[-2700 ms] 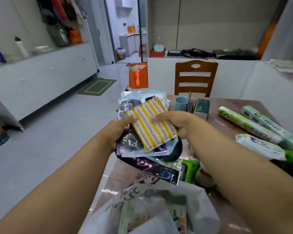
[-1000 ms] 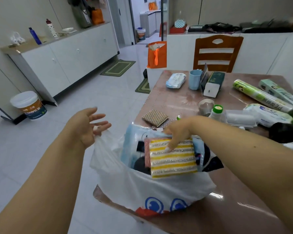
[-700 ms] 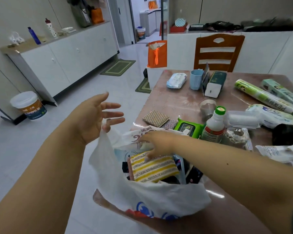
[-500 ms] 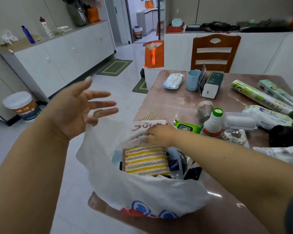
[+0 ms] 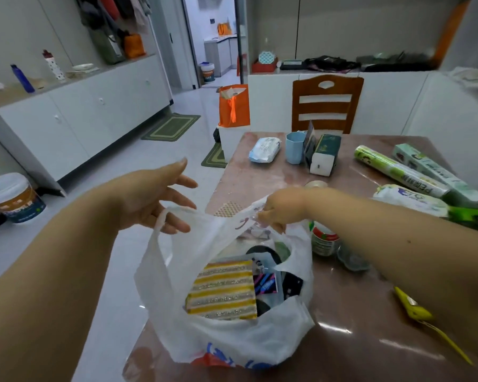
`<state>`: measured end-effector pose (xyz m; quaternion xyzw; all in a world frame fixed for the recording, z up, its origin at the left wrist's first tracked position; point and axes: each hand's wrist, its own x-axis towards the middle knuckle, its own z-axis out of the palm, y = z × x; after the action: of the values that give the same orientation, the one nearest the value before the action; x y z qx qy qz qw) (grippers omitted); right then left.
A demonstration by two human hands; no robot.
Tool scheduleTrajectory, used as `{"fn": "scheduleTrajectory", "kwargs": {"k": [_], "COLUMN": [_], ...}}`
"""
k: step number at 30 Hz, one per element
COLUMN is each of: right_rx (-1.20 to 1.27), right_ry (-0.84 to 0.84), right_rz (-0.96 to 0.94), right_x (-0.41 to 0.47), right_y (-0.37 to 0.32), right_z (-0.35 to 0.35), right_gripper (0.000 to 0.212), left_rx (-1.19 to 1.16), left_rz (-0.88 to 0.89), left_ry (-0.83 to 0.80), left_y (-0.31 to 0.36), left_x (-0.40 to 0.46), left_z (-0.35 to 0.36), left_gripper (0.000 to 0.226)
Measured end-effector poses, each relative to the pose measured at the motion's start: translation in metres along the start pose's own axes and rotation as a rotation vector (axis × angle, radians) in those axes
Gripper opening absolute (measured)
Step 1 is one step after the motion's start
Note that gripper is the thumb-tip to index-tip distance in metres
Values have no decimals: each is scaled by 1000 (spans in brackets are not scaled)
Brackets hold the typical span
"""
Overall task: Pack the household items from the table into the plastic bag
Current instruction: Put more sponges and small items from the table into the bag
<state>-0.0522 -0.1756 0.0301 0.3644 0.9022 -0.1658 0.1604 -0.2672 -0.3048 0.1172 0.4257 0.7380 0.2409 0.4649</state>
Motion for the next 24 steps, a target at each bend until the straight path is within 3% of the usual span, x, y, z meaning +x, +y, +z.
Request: {"fn": "scheduleTrajectory", "kwargs": {"k": [5,8,14,18,21,24], "right_rx": [335,531,770,861,781,650], "right_ry": [-21,-21,220,400,528,507], "right_rz": [-78,-73,72,316,469,514], "right_x": [3,3,18,46,78,112], "right_y": [3,13,69,129,176,210], "right_z": [-11,-25,-49,-54,-53,-55], "right_gripper": [74,72,61,43,32,32], "left_rx": [410,516,423,378,310,180], "left_rz": [-71,-44,11,34,69,110], "left_ry": [-52,-74,-125,-153,-153,-139], "left_y": [45,67,104,124,132,135], "left_x": [29,55,125,184,232,275], "left_z": [21,30,47,62,76,93], "left_gripper": [66,72,75,74,72,64]}}
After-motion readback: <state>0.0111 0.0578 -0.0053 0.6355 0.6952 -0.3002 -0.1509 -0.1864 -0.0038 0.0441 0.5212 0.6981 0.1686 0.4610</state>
